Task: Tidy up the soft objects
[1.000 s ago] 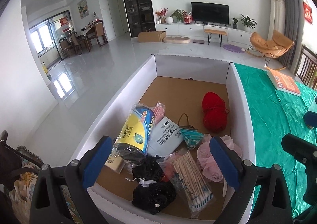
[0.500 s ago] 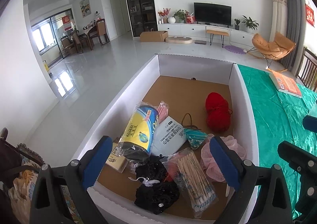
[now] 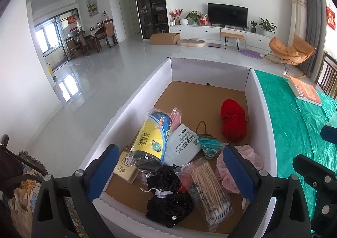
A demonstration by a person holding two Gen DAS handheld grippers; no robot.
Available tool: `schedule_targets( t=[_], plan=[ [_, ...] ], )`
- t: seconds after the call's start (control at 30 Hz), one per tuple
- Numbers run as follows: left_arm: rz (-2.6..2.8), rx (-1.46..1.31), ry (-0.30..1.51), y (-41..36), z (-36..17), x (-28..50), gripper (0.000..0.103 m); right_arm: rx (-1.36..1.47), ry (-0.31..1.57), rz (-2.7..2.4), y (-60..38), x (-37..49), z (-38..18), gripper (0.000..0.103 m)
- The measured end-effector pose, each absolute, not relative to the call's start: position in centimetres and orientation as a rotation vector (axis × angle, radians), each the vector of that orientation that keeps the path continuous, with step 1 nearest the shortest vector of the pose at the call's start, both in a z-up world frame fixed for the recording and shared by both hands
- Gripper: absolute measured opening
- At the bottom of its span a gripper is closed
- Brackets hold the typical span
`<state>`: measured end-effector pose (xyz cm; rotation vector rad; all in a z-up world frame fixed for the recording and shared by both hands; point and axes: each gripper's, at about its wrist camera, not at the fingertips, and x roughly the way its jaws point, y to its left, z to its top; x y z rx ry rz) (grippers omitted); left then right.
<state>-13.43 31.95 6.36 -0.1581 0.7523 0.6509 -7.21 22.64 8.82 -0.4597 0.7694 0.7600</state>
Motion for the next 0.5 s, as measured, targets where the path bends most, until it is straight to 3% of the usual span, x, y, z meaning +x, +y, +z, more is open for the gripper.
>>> schedule_targets(
  t=[0.5],
  plan=[
    [0.631, -0.214, 0.7, 32.1, 6.6, -14.5, 0.098, -0.453, 0.763, 0.767, 22.7, -7.6, 8.8, 0.073]
  ],
)
